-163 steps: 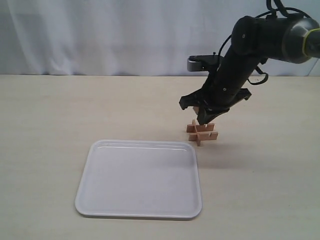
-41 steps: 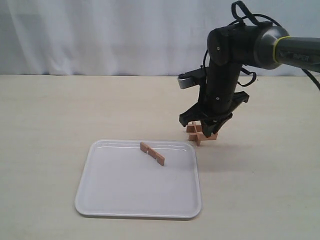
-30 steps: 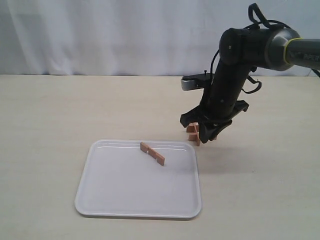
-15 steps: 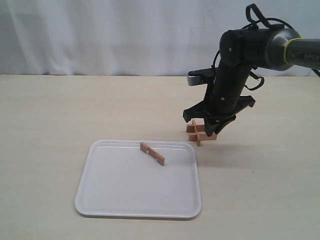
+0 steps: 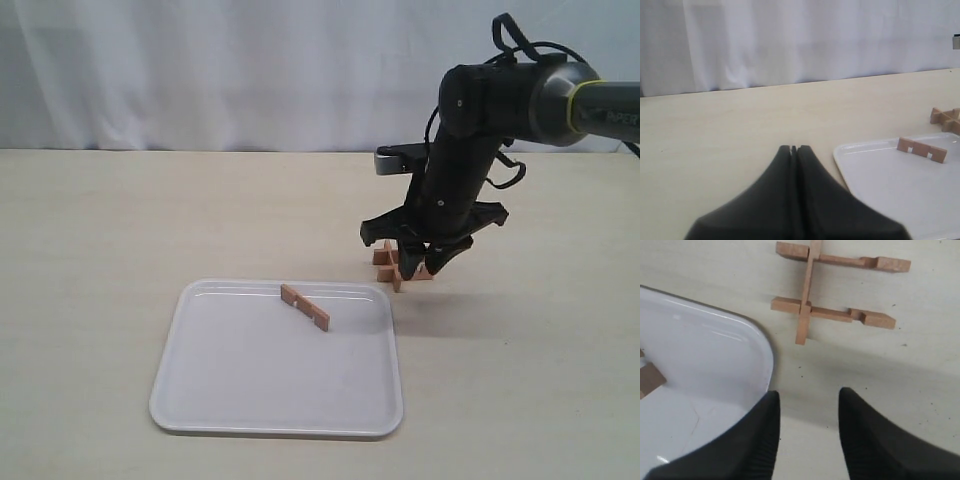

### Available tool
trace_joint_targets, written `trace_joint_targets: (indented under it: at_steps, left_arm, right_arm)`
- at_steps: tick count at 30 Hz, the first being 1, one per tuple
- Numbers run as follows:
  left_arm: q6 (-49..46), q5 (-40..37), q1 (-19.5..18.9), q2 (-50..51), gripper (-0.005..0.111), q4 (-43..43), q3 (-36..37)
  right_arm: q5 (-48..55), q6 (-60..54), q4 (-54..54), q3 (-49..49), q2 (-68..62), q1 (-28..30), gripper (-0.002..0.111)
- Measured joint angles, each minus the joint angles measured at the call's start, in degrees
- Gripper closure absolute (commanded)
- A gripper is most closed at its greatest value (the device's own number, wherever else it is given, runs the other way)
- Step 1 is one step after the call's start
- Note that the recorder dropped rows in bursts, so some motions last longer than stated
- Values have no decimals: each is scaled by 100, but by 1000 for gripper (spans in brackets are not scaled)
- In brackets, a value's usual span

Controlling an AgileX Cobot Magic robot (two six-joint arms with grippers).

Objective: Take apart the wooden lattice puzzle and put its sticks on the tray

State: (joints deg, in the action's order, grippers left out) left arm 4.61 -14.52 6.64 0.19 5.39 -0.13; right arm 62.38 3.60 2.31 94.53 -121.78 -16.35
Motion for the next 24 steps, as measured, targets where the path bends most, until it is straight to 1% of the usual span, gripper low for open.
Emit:
trace_joint_targets:
  at_steps: [12,14,18,21,24]
  left_arm:
    - [0,0,0,0,107,0,0]
    - [0,0,0,0,107,0,0]
    - [0,0,0,0,107,0,0]
    - [0,0,0,0,107,0,0]
    - [0,0,0,0,107,0,0]
  right_arm:
    - [-392,182,76,-21,-381,0,63]
    - [-449,193,102,-21,-450,0,68]
    - [-671,193,105,-21,-545,0,82]
    - [-878,193,105,-21,-595,0,88]
    - [-962,193,105,-21,-603,0,89]
